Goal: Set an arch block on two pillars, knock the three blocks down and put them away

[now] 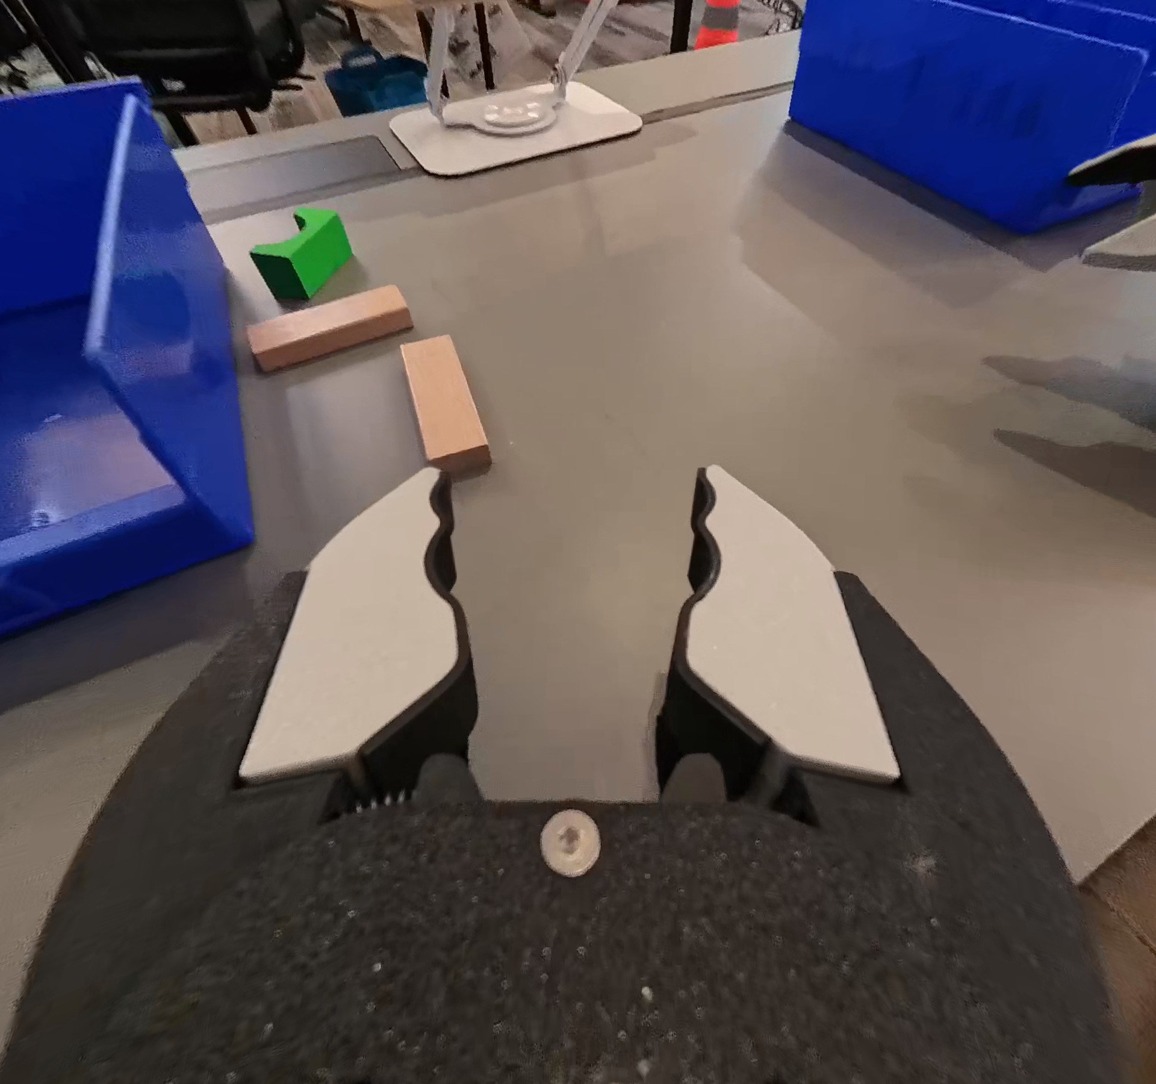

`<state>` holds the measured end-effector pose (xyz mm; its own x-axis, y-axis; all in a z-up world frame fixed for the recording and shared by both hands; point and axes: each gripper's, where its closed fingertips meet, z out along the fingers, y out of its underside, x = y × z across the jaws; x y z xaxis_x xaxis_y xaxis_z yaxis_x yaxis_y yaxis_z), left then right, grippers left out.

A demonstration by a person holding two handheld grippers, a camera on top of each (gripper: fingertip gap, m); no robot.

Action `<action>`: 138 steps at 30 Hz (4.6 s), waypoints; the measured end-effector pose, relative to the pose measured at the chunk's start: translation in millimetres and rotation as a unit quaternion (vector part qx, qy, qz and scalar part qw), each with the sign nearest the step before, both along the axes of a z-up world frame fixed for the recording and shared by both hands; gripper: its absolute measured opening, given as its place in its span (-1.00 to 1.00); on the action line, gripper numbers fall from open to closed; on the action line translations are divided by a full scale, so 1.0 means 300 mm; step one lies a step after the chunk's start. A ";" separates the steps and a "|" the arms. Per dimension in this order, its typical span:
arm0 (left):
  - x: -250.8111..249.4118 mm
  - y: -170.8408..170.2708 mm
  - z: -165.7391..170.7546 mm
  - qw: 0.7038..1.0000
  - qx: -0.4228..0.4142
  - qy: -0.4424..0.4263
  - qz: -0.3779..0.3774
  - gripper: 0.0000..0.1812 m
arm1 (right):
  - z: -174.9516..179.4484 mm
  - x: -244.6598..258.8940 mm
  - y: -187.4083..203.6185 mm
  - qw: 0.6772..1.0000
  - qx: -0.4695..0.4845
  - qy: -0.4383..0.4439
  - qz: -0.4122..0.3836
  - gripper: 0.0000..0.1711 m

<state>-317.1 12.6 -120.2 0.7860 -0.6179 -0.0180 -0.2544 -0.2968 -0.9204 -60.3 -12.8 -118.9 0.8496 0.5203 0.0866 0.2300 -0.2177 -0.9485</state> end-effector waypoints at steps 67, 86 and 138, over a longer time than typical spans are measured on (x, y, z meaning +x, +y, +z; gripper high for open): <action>0.317 0.007 0.123 0.914 -0.142 -0.184 -0.334 -0.52 | -0.176 1.010 0.264 0.757 -0.535 -0.198 -0.320 -0.63; 0.166 0.222 0.113 0.958 -0.057 0.175 -0.220 -0.44 | 0.243 -0.049 -0.033 0.980 -0.068 0.152 0.110 -0.37; 0.540 0.012 0.367 0.884 -0.056 -0.064 -0.460 -0.60 | 0.213 -0.311 0.080 0.947 -0.048 0.147 0.281 -0.62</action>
